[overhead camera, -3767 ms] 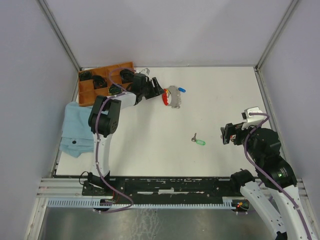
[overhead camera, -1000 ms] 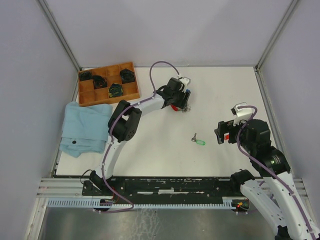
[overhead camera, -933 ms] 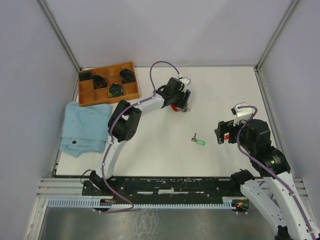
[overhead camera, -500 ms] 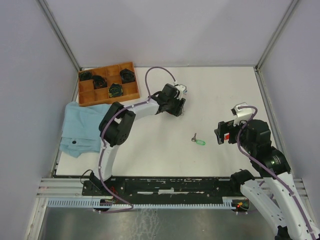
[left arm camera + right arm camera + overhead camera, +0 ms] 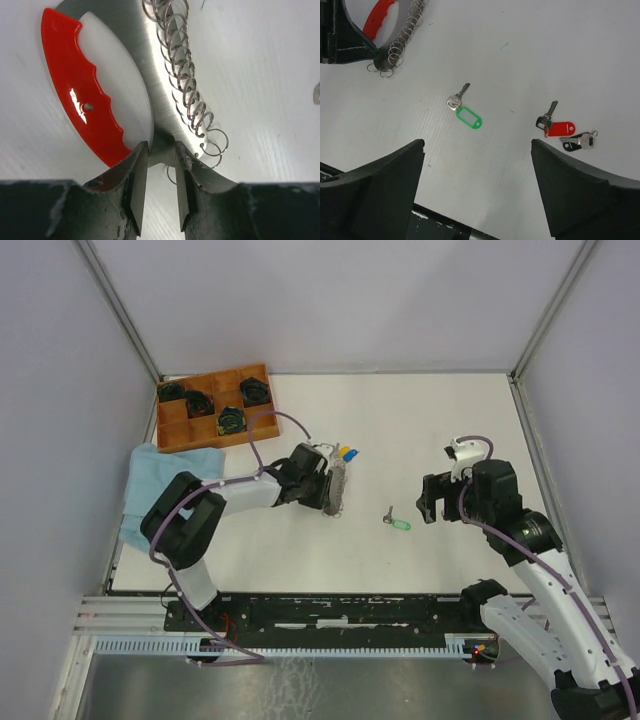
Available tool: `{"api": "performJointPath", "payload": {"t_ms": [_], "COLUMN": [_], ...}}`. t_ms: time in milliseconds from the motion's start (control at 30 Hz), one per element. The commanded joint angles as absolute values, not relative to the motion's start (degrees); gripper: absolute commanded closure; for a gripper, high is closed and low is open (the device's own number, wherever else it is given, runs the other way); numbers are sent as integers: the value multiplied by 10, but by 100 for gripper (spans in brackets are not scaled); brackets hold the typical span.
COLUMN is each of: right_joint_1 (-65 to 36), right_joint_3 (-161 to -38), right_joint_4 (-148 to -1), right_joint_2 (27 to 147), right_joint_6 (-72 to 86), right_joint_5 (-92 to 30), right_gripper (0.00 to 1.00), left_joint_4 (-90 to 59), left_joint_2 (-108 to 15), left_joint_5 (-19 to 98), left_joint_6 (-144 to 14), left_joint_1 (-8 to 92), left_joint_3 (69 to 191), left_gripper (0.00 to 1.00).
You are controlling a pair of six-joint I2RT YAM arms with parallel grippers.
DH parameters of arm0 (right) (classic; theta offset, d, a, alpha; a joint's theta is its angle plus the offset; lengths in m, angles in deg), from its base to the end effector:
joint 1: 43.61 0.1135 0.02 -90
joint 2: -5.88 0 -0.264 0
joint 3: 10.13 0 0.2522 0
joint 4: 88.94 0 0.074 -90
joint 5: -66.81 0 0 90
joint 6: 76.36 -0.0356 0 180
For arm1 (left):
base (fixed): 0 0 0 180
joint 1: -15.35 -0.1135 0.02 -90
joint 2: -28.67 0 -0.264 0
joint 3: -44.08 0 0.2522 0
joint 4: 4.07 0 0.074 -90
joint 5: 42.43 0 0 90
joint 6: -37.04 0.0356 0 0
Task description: Put the keys on the keyring
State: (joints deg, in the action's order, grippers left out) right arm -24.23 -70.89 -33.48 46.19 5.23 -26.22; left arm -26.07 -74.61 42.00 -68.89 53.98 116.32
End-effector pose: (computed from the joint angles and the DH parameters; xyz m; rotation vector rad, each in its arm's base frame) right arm 0.1359 0.0498 0.3096 -0.2404 2.1871 0.3315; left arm 0.2810 -0.2290 0.1530 0.5458 2.5073 -0.5039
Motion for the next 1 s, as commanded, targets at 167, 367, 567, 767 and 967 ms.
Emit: {"api": "performJointPath", "payload": {"t_ms": [167,367,567,767,967], "right_joint_1": [-227,-182,-135,-120,-116], "right_joint_3": [-711,-673,-651,-642,-630], "right_joint_4": [-385,-458,-542,-585,-593], "right_joint_2": [502,545,611,651,656], "right_joint_6": [9,-8,-22,-13,-11], "right_joint_5": [-330,-333,-328,-320,-320], "right_gripper": [6,7,8,9,9], "left_joint_4": [-318,-339,-338,-305,-278], "left_joint_2": [-607,-539,-558,-614,-671], "left_joint_5": [434,478,503,473,468], "left_joint_6": [-790,-800,-788,-775,-761], "left_joint_1": [545,541,531,546,546], "left_joint_3": [998,1029,1072,1119,1157], "left_gripper": [61,46,37,38,45]}}
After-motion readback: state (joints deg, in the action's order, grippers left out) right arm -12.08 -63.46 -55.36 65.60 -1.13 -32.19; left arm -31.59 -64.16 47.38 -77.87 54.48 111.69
